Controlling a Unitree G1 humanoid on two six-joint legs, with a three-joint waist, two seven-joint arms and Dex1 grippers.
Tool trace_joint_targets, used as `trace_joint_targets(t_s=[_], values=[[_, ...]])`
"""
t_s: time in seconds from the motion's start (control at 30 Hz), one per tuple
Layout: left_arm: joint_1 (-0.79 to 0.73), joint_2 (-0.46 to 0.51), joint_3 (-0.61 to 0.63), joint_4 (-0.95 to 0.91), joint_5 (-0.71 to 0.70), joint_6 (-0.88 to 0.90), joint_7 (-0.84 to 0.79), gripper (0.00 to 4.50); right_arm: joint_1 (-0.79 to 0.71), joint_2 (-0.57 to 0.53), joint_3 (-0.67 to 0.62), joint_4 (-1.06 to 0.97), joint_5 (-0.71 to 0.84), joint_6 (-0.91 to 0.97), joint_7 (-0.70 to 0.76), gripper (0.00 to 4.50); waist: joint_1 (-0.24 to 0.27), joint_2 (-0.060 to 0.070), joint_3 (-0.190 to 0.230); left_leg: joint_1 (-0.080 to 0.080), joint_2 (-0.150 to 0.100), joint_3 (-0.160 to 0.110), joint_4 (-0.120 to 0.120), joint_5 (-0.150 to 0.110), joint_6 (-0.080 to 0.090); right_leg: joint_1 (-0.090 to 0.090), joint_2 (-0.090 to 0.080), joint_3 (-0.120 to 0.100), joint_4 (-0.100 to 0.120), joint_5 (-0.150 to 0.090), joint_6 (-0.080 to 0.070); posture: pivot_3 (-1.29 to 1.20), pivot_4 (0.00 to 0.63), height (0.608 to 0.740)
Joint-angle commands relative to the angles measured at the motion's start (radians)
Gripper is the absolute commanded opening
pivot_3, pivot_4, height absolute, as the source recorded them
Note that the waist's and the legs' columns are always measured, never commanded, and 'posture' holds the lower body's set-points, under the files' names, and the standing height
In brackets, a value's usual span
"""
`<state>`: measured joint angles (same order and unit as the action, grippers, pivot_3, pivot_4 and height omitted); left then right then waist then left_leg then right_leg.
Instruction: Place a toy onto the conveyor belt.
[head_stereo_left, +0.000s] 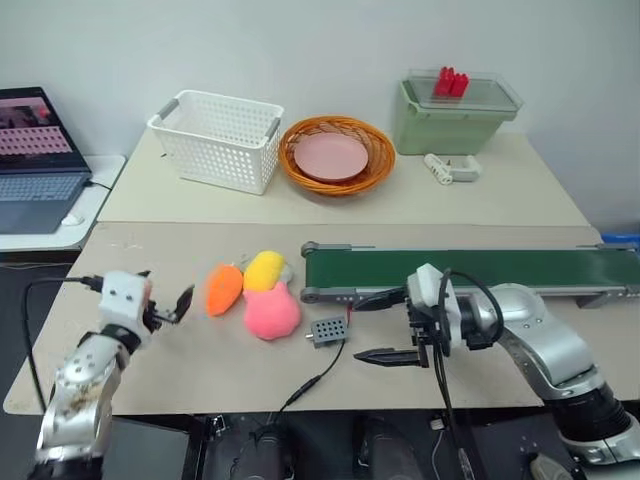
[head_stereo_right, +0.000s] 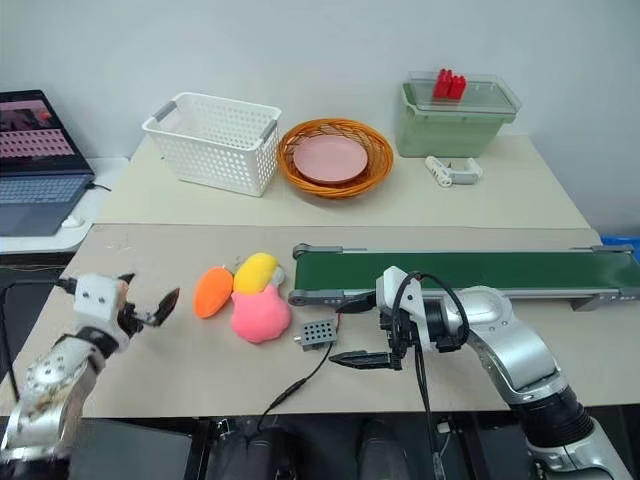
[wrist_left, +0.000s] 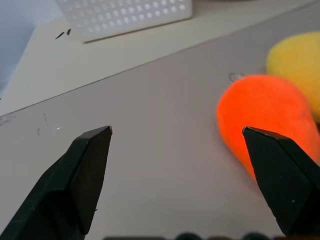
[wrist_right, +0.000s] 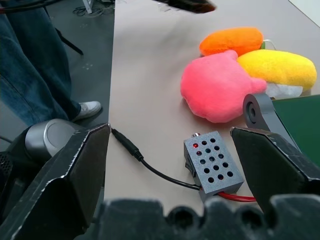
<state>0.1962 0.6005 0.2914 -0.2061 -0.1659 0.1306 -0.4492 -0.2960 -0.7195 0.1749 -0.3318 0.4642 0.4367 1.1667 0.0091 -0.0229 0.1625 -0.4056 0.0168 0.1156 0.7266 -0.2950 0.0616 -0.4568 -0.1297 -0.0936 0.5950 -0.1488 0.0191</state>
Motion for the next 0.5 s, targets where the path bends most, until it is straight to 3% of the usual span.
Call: trace_joint_targets(t_s=[0.03,0.1,0.23,0.37,0.5], values=[[0.08,0.011,-0.009,-0.108,0.103,-0.094,0.013,4.46,0.009,0.0,-0.035,-0.021,0.016,-0.001,-0.018,4.5,0.005,0.001,0.0,0.0,0.0,0.0,0.0,-0.001,-0.002,-0.001,0.0,0.0,0.0,0.0,0.0,0.0,0.15,0.74],[0.1,0.009,-0.043,-0.096,0.182,-0.138,0.043,4.46,0.015,0.003,-0.032,-0.021,0.015,-0.001,-0.025,4.5,0.011,0.001,0.0,0.0,0.0,-0.001,0.0,-0.004,-0.004,0.0,-0.001,-0.001,0.0,-0.001,-0.001,0.0,0.15,0.74],[0.075,0.049,-0.158,-0.011,0.524,-0.254,0.216,4.46,0.022,0.012,-0.03,-0.022,0.015,0.0,-0.039,4.5,0.016,0.001,0.0,0.001,-0.001,-0.001,0.0,-0.007,0.002,0.001,0.0,-0.001,0.0,-0.001,-0.001,0.0,0.15,0.74],[0.047,0.037,-0.259,0.043,0.793,-0.264,0.4,4.46,0.023,0.014,-0.036,-0.026,0.021,0.003,-0.048,4.5,0.013,0.001,0.0,0.0,0.0,0.0,0.0,-0.003,0.007,0.0,0.0,-0.001,0.0,0.0,-0.001,0.0,0.15,0.74],[0.044,-0.021,-0.321,0.123,0.896,-0.274,0.554,4.46,0.028,0.008,-0.049,-0.03,0.019,-0.001,-0.06,4.5,0.01,0.001,0.0,0.0,0.0,0.0,-0.001,-0.004,0.007,0.0,-0.001,-0.001,0.0,0.0,0.0,0.0,0.15,0.74]])
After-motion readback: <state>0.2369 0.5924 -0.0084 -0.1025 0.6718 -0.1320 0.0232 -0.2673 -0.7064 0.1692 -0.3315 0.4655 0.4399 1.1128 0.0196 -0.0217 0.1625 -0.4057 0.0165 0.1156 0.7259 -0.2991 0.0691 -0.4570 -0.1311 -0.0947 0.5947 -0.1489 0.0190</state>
